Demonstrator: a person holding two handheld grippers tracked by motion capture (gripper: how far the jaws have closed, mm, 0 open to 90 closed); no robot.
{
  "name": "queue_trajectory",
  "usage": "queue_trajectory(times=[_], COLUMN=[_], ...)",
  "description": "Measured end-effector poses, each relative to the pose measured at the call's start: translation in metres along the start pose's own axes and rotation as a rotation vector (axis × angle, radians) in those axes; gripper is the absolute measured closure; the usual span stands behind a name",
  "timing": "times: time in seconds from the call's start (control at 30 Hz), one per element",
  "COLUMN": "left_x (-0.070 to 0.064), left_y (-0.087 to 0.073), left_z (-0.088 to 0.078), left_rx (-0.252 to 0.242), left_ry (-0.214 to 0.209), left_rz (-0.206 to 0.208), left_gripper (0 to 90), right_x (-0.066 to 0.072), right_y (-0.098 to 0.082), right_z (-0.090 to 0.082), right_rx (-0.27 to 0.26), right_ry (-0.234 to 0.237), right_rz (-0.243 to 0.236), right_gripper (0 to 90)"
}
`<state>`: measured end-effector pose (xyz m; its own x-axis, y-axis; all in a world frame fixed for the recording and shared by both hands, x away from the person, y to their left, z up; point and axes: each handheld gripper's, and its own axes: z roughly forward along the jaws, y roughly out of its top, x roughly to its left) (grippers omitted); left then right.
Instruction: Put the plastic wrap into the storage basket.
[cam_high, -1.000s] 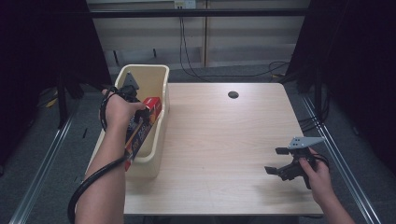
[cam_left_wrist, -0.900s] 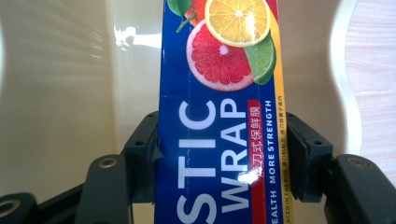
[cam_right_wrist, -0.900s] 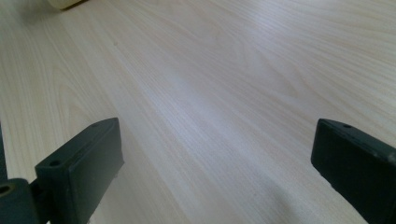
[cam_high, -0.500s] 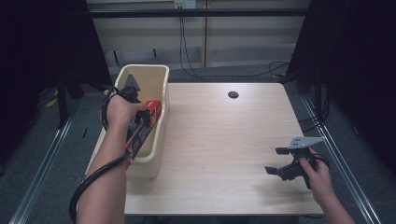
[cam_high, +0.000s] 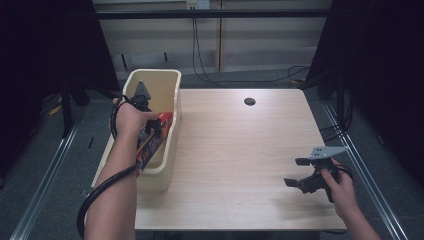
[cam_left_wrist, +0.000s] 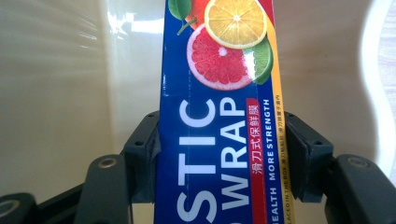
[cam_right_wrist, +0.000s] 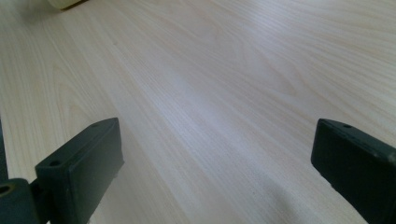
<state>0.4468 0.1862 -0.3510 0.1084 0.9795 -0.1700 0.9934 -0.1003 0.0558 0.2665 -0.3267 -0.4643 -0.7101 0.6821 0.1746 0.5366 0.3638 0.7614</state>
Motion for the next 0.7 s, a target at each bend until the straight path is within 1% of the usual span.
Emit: queue_trajectory(times=[0.03, 0.07, 0.1, 0.17, 0.23, 0.33, 0.37, 0.43, 0.5, 0.57, 0.6, 0.63, 0.67, 0.7], left_x=[0.0005, 0.0005, 0.001, 0.0007, 0.0017, 0.0024, 0.0038, 0.0038, 0.0036, 0.0037, 0.0041, 0.0032, 0.0032, 0.0025], left_y=[0.0002, 0.0001, 0.0002, 0.0, 0.0, 0.0001, 0.0007, 0.0007, 0.0005, 0.0004, 0.0006, 0.0005, 0.0005, 0.0006], left_z=[0.0002, 0.0008, 0.001, 0.0026, 0.0033, 0.0042, 0.0044, 0.0053, 0.0058, 0.0057, 0.0044, 0.0036, 0.0036, 0.0006], left_rx=[0.008, 0.006, 0.01, -0.004, -0.002, 0.0, 0.014, 0.009, 0.014, 0.014, 0.019, 0.01, 0.01, 0.014], left_ry=[-0.003, -0.001, -0.002, -0.003, -0.007, 0.002, -0.005, -0.004, -0.011, -0.017, -0.019, -0.017, -0.017, -0.017], left_rz=[0.006, 0.001, 0.004, -0.013, -0.017, -0.016, -0.009, -0.013, -0.016, -0.018, -0.01, -0.019, -0.019, -0.011], left_gripper=[39.6, 39.6, 39.6, 39.5, 39.5, 39.5, 39.5, 39.4, 39.3, 38.7, 38.4, 38.1, 38.2, 38.2], right_x=[-0.0003, -0.0003, -0.0003, -0.0003, -0.0001, 0.0, 0.0, -0.0001, 0.0, 0.0, -0.0001, 0.0, 0.0, 0.0001], right_y=[-0.0002, -0.0003, -0.0003, -0.0003, -0.0002, 0.0, 0.0001, 0.0, 0.0, 0.0, 0.0, 0.0, 0.0001, 0.0001], right_z=[0.0, -0.0003, -0.0003, -0.0001, 0.0002, 0.0002, 0.0002, 0.0001, 0.0001, 0.0003, 0.0005, 0.0004, 0.0006, 0.0008], right_rx=[-0.002, -0.002, -0.002, -0.001, -0.002, 0.0, 0.0, 0.0, -0.001, -0.001, 0.0, 0.001, 0.001, 0.001], right_ry=[-0.001, 0.0, 0.001, 0.001, -0.001, 0.004, 0.002, 0.001, -0.002, -0.001, 0.0, -0.004, -0.003, 0.0], right_rz=[0.001, 0.005, 0.005, 0.003, 0.003, -0.001, -0.001, -0.001, 0.002, 0.001, 0.0, 0.0, 0.0, 0.0], right_gripper=[2.1, 2.1, 2.2, 2.2, 2.1, 2.1, 2.2, 2.1, 2.2, 2.1, 2.1, 2.1, 2.1, 2.1])
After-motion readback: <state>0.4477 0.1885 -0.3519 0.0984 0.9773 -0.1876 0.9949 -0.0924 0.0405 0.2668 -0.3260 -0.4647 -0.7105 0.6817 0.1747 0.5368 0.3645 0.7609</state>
